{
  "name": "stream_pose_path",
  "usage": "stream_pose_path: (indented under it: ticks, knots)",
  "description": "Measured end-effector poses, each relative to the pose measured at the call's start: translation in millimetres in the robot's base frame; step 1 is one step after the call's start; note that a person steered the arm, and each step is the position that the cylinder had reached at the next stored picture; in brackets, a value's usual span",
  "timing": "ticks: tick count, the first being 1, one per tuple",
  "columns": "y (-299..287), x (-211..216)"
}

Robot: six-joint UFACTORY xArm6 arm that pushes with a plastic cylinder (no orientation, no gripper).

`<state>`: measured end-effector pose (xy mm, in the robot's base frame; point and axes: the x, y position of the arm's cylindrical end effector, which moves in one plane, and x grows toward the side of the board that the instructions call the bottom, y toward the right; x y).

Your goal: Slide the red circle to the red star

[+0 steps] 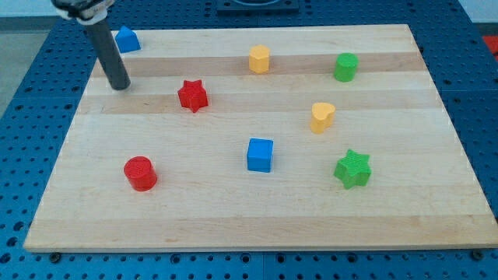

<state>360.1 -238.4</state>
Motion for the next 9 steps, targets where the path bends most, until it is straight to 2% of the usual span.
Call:
stream_pose_path:
  ticks: [1, 2, 4, 7, 8, 9]
  knots:
    - [0, 26]
    - [-2, 26]
    - [10, 76]
    - [35, 97]
    - [19, 116]
    - [3, 157]
